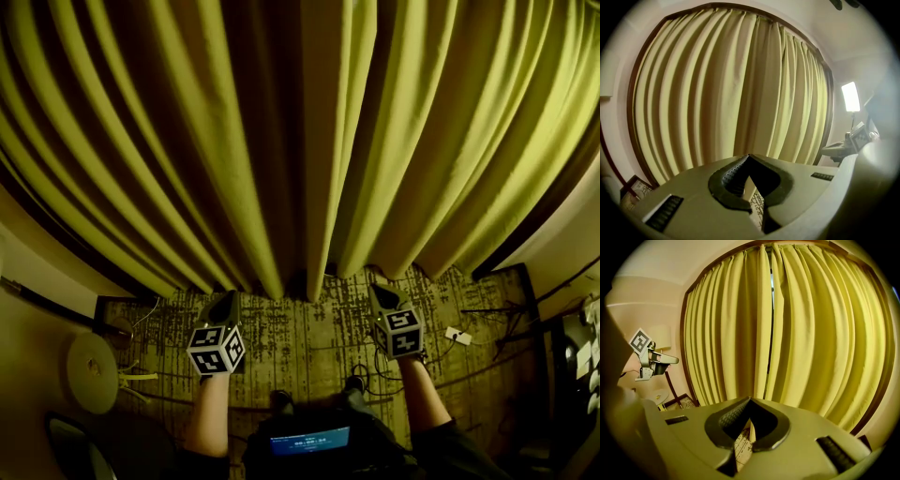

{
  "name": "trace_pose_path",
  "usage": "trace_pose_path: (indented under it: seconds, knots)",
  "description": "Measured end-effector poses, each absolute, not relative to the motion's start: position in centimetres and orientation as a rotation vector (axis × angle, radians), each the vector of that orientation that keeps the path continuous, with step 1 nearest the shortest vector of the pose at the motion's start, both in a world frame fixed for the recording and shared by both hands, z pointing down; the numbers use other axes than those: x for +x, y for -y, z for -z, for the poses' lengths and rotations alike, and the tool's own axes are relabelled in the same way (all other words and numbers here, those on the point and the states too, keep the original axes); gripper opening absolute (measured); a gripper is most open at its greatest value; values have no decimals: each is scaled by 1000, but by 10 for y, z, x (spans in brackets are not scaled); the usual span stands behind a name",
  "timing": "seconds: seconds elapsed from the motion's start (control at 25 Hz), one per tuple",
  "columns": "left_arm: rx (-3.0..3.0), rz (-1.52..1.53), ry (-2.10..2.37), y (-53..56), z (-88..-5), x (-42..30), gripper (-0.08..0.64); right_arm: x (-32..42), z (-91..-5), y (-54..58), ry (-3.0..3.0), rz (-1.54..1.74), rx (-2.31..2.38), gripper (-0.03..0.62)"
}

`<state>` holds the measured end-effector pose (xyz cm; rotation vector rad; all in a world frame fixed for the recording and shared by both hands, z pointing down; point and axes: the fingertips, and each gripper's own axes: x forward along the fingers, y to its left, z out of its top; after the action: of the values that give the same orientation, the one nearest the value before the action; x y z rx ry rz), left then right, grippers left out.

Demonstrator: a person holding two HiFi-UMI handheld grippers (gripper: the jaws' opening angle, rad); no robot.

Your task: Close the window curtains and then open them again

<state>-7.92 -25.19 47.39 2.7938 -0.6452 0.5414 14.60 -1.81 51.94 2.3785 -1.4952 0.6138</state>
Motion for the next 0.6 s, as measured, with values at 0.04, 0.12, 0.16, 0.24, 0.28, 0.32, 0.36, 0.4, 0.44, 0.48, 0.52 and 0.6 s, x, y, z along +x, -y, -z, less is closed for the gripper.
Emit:
trace_pose_path:
  seconds: [0.04, 0.12, 0.16, 0.24, 0.28, 0.32, 0.36, 0.4, 0.44, 0.48, 0.52, 0.6]
  knots:
    - [2794, -546, 637, 250, -476, -80, 3, 146, -521, 17, 1495, -618, 2377, 14]
    - [2794, -560, 622, 244, -479, -80, 3, 145, -522, 14, 1495, -622, 2374, 14]
    - [2791, -569, 620, 241, -480, -80, 3, 146, -522, 12, 1497, -621, 2374, 14]
    - [2779, -579, 624, 233, -482, -79, 3, 149, -521, 5, 1502, -622, 2377, 14]
    - [2772, -577, 628, 230, -482, -78, 3, 150, -521, 2, 1504, -624, 2376, 14]
    - [2767, -572, 633, 228, -482, -78, 3, 150, -522, 0, 1506, -625, 2375, 14]
    - [2763, -565, 636, 227, -482, -78, 3, 150, -522, -1, 1508, -623, 2375, 14]
    - [2762, -558, 637, 227, -482, -78, 3, 150, -523, -1, 1509, -622, 2374, 14]
    - [2762, -553, 637, 226, -481, -79, 3, 149, -523, -1, 1511, -621, 2374, 14]
    - [2762, -549, 635, 226, -481, -79, 3, 149, -524, -1, 1512, -621, 2374, 14]
    - [2761, -546, 634, 226, -480, -79, 3, 149, -525, 0, 1512, -622, 2373, 14]
    - [2756, -542, 632, 226, -479, -77, 3, 152, -528, -1, 1510, -629, 2370, 14]
